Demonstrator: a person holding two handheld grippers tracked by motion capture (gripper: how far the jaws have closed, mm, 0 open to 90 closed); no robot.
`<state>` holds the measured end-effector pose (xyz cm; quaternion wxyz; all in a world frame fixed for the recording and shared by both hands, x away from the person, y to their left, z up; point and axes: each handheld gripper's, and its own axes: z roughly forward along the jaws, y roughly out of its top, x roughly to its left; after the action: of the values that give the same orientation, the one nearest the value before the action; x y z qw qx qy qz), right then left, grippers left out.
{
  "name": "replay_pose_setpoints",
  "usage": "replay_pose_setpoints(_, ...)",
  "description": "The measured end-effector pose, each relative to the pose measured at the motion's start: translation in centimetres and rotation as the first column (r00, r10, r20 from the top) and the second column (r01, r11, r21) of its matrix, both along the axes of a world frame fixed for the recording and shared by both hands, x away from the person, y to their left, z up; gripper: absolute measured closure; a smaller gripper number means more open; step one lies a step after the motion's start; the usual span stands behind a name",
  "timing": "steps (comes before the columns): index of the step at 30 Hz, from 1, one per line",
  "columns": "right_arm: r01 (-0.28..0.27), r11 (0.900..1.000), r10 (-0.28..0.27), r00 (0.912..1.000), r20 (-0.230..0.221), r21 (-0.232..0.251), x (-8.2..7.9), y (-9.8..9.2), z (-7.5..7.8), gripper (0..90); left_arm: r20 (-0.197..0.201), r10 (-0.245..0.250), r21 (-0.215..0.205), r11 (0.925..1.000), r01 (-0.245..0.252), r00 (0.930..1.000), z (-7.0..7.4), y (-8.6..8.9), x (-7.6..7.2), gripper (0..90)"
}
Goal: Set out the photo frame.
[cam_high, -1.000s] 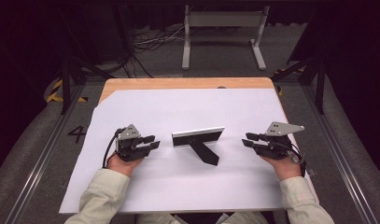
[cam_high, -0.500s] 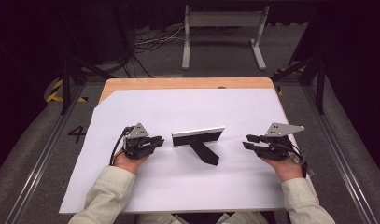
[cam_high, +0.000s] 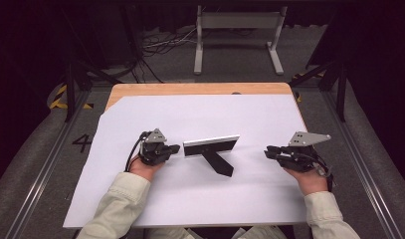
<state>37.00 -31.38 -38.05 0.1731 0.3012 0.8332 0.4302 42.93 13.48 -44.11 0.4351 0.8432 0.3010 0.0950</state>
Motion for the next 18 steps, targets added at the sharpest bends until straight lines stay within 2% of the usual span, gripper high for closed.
replay_pose_setpoints(3, -0.012, 1.0, 0.012, 0.9999, 0.001, -0.006, -0.1, 0.0, 0.1, 79.7, -0.009, -0.011, 0.012, 0.9999, 0.011, 0.9999, -0.3, -0.5, 0.1, 89.7)
replay_pose_setpoints(9, -0.017, 1.0, 0.017, 0.9998, -0.008, -0.005, -0.3, 0.1, 0.1, 81.2, -0.022, -0.046, 0.063, 0.9969, 0.047, 0.9987, -0.6, -1.3, 0.1, 89.9)
replay_pose_setpoints(11, -0.019, 1.0, 0.019, 0.9998, -0.008, -0.005, -0.3, 0.1, 0.1, 81.3, 0.003, -0.073, 0.098, 0.9926, 0.072, 0.9973, -0.7, -1.7, 0.0, 90.0)
replay_pose_setpoints(12, -0.019, 1.0, 0.019, 0.9998, -0.009, -0.004, -0.3, 0.1, 0.1, 81.3, 0.003, -0.073, 0.098, 0.9926, 0.072, 0.9973, -0.7, -1.7, 0.0, 90.0)
replay_pose_setpoints(13, -0.02, 1.0, 0.02, 0.9998, -0.009, -0.004, -0.3, 0.1, 0.1, 81.3, 0.032, -0.091, 0.131, 0.9876, 0.086, 0.9953, -0.6, -2.2, -0.3, 90.0)
replay_pose_setpoints(15, -0.02, 1.0, 0.02, 0.9998, -0.009, -0.005, -0.3, 0.1, 0.1, 81.1, 0.065, -0.103, 0.161, 0.9828, 0.091, 0.9926, -0.6, -2.5, -0.5, 90.0)
replay_pose_setpoints(18, -0.017, 1.0, 0.017, 0.9998, -0.01, -0.007, -0.4, 0.1, 0.1, 81.1, 0.072, -0.113, 0.168, 0.9806, 0.1, 0.9909, -0.6, -2.5, -0.4, 90.0)
